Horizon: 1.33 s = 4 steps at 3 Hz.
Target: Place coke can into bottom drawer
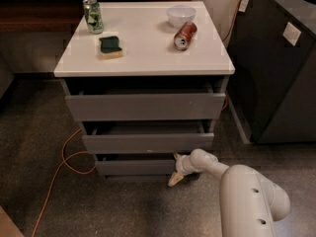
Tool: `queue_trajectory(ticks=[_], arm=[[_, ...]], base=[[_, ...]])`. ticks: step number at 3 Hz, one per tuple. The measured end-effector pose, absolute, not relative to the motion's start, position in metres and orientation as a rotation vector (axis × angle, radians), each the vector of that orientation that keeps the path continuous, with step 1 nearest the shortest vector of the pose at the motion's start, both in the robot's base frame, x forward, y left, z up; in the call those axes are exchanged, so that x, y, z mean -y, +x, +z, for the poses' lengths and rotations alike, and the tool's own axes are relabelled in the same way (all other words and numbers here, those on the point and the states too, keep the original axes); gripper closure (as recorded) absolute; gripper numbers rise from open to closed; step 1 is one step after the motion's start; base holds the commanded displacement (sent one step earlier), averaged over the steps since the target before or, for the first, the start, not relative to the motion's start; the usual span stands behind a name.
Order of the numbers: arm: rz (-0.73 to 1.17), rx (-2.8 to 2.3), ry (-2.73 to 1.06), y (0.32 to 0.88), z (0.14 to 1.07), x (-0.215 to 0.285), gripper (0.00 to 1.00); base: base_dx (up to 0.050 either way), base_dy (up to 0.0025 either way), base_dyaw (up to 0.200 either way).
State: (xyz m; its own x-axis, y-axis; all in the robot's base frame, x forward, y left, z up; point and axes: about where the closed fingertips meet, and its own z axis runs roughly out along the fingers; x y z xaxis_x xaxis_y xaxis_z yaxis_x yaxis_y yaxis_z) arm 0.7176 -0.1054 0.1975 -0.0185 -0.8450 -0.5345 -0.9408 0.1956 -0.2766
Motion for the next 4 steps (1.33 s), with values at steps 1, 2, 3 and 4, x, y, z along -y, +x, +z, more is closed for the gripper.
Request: queue_trajectory(ticks=[1, 2, 3, 4], arm=[[0.219, -1.906, -1.648, 0.724, 0.192, 0.107, 0.00], [0.242, -1.938, -1.644, 0.728, 0.188, 0.108, 0.17], [0.278, -1.957, -1.647, 0.729, 0.184, 0.104, 0.41], [0.319, -1.965, -1.657, 0.727, 0.183, 0.097, 0.64]], base=[[0.000, 0.00000, 0.000], [0.000, 0.00000, 0.000], [0.000, 0.00000, 0.000], [0.000, 0.00000, 0.000]])
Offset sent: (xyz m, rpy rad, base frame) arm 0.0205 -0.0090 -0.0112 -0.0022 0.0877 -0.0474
